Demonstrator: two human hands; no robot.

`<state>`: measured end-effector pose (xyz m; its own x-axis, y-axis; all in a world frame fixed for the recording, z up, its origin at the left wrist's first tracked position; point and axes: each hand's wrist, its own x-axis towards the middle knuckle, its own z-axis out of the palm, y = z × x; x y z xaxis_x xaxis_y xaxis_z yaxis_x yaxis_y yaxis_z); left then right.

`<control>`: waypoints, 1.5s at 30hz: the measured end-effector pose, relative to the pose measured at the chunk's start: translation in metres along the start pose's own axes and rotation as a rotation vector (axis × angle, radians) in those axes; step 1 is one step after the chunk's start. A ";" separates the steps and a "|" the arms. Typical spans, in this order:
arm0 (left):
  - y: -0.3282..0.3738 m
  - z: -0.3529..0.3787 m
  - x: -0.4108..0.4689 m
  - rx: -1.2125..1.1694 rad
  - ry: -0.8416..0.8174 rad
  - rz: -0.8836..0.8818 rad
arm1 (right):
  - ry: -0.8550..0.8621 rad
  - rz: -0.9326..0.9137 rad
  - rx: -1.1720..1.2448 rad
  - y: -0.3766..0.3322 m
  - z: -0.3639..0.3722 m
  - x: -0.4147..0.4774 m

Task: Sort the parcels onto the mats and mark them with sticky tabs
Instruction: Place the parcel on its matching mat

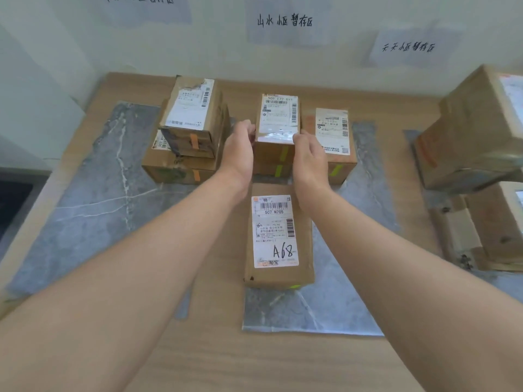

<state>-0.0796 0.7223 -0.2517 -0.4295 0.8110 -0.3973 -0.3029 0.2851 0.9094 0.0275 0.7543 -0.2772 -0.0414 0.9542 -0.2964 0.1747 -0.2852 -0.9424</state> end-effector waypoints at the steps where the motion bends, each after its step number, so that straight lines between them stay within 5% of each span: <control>1: -0.003 0.000 0.005 0.000 0.010 0.003 | 0.002 -0.020 -0.010 0.004 0.002 0.005; 12: 0.017 -0.012 -0.052 0.092 0.029 0.025 | 0.097 -0.026 0.038 -0.026 -0.016 -0.035; 26: 0.084 -0.030 -0.267 0.081 -0.056 0.112 | 0.068 -0.147 0.200 -0.126 -0.066 -0.262; 45: 0.057 -0.076 -0.527 0.056 0.018 0.197 | -0.070 -0.211 0.228 -0.122 -0.140 -0.501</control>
<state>0.0644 0.2725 0.0004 -0.4909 0.8450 -0.2123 -0.1634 0.1500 0.9751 0.1645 0.3233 0.0082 -0.1222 0.9881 -0.0929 -0.0694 -0.1019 -0.9924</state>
